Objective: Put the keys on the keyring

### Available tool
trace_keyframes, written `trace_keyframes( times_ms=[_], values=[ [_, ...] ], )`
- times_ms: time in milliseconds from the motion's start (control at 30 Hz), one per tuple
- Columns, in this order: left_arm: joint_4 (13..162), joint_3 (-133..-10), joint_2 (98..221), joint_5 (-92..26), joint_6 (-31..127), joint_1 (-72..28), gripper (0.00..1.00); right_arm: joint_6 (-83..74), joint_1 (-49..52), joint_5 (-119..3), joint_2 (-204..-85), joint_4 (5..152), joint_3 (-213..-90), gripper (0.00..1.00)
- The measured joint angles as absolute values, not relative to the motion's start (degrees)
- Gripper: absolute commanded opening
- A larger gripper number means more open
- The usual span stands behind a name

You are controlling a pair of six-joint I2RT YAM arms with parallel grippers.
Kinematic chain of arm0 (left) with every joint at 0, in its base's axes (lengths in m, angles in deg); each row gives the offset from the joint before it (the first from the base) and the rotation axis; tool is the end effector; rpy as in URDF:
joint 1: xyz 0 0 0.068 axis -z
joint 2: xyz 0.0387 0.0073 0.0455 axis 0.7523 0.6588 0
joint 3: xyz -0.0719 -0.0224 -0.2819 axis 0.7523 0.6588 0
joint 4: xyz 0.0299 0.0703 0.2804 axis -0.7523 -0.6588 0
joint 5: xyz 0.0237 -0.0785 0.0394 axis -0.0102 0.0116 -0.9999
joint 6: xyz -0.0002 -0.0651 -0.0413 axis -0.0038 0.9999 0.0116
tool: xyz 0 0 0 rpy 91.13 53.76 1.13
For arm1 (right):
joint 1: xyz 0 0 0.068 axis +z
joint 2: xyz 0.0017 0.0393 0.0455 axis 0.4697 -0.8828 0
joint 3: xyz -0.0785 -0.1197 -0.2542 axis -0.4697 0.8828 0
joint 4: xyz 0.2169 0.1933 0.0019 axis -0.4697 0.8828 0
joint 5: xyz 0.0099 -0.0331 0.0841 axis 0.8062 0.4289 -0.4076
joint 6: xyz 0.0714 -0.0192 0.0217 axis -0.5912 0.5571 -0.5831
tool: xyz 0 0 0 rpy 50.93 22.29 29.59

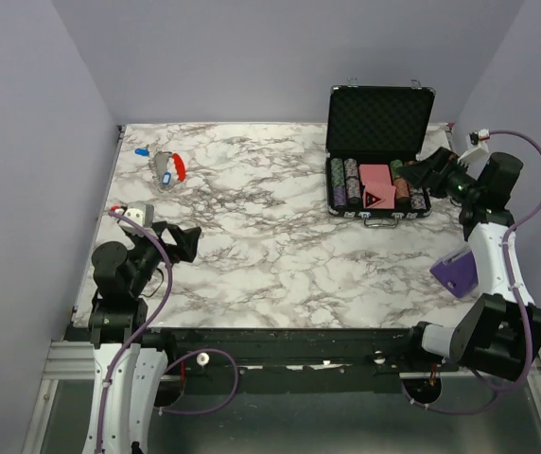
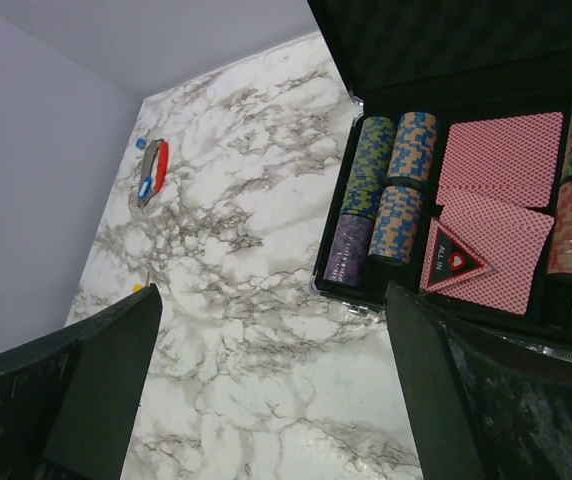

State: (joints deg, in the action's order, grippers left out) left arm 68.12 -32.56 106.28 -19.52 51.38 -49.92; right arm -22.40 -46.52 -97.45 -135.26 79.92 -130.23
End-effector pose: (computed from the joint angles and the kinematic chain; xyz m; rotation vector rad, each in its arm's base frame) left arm 0.1525 -0.0210 0.3170 0.0522 1.6991 -0.4906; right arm 0.3222 -0.0572 0.3209 0.1411 1.8733 0.8503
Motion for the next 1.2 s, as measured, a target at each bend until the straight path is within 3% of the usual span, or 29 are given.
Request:
trace_keyframes(
  times_ms=[133,300,567,800,867,1200],
  values=[
    [68.6,-32.6,106.9,-19.2,51.4,-49.9,0.99,-22.4,-46.5,-98.6,-135.3,77.8,-129.6,1.0],
    [69.2,-32.6,110.3,-17.1,52.6,-50.9,0.99,-16.3,-46.3,-110.4,-136.5,75.4,-127.8,1.0],
    [74.7,-35.2,127.0,-11.9,62.4,-57.0,0.98,0.2,-36.8,-114.8,-137.8,84.8,-129.1,1.0],
    [69.0,-49.1,147.4,-14.5,59.4,-55.7,0.84,9.4,-34.3,-115.1,-138.2,91.7,-129.6,1.0],
    [66.5,-51.0,150.9,-17.0,56.9,-54.0,0.75,11.0,-33.5,-115.1,-138.2,93.2,-129.9,1.0],
    [53.5,-56.1,165.0,-27.9,47.1,-49.2,0.51,14.8,-28.6,-115.1,-139.6,97.3,-131.2,1.0]
  ],
)
